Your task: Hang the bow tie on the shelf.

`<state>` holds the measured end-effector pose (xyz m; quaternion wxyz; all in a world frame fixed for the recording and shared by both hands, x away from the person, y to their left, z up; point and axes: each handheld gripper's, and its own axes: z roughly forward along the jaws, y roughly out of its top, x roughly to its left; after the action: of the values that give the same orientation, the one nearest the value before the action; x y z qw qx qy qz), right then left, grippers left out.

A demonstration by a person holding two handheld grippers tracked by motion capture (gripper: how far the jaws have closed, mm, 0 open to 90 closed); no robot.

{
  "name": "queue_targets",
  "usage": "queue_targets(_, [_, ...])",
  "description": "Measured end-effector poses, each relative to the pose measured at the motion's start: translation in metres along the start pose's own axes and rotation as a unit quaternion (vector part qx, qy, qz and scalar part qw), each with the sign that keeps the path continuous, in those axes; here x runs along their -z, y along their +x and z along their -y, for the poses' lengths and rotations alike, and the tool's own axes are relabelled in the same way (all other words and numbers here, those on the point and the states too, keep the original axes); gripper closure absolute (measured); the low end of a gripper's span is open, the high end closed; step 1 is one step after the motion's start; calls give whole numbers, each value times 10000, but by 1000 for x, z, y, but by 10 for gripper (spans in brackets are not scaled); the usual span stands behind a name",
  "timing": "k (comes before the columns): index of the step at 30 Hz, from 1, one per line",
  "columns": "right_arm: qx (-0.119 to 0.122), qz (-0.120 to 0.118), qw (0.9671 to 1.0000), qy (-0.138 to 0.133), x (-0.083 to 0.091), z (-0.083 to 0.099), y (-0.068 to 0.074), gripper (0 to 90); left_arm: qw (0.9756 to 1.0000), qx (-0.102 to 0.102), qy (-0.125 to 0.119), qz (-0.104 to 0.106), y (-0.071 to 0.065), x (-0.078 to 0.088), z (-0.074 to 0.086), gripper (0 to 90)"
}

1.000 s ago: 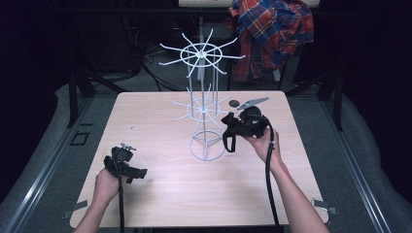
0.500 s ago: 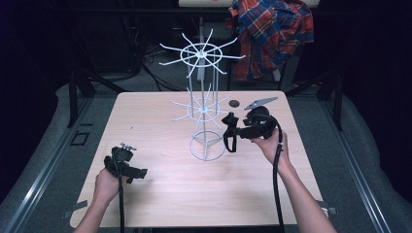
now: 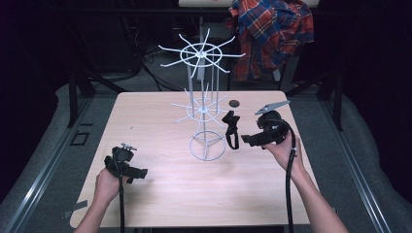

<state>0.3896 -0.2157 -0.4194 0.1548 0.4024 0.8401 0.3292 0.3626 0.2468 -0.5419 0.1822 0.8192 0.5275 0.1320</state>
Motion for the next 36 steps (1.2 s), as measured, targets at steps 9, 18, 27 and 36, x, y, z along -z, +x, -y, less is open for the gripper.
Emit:
queue_targets(9, [88,57,9998,178,12,22,-2,136,10000,5,5,-9,0,0,0,0])
queue_targets(18, [94,109,9996,235,23,37,-4,109,10000,0,9,-3,-1,0,0,0])
queue_targets(27, [67,158,9989,435,24,61,-7,65,10000,3,13,-5,-2,0,0,0])
queue_targets(36, [-16,131,9979,640,19,87,-12,45,10000,-27,34,-7,-2,-1,-1,0])
